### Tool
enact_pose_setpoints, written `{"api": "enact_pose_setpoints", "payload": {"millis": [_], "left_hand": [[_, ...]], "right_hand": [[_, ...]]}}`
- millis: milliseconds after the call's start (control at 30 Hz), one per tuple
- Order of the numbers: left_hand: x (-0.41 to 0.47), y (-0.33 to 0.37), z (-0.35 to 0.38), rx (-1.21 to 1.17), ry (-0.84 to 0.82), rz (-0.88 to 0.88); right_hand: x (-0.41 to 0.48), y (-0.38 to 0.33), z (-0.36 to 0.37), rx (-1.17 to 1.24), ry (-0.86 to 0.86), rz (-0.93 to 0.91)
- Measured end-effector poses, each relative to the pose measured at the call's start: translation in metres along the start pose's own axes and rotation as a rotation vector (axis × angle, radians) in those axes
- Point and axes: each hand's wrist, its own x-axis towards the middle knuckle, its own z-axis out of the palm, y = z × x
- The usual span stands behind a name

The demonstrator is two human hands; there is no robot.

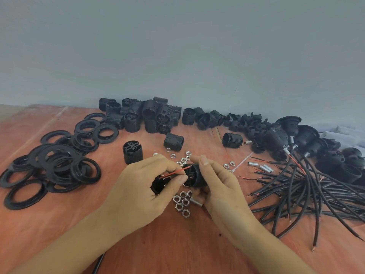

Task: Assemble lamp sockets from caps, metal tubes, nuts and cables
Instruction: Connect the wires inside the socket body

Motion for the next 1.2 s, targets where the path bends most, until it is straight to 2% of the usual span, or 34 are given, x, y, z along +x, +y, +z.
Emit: {"api": "enact_pose_setpoints", "payload": {"millis": [67, 167, 267, 300, 467, 867, 1000, 1200], "left_hand": [[0.0, -0.008, 0.014, 0.014, 0.001, -0.027], [-0.002, -0.021, 0.032, 0.02, 0.022, -0.242], [0.0, -0.003, 0.015, 0.028, 0.0, -0.041], [0.0, 0.003, 0.008, 0.003, -0.019, -0.026], [0.002, 0.008, 0.007, -0.052, -0.022, -0.05], [-0.001, 0.014, 0.011, -0.093, 0.003, -0.084], [-0.001, 0.012, 0.011, -0.09, -0.018, -0.095], [0.002, 0.011, 0.008, -0.253, -0.005, -0.23]], "right_hand": [[0.0, 0.001, 0.0, -0.004, 0.009, -0.011], [-0.003, 0.004, 0.0, -0.008, 0.016, -0.024], [-0.006, 0.007, 0.002, 0.006, 0.0, -0.048], [-0.007, 0.008, 0.004, 0.009, 0.002, -0.067], [-0.007, 0.012, 0.005, -0.105, 0.029, -0.181], [-0.009, 0.019, 0.003, -0.185, 0.037, -0.293], [-0.008, 0.019, 0.002, -0.21, 0.033, -0.278], [-0.005, 0.014, 0.004, -0.155, 0.037, -0.256]]}}
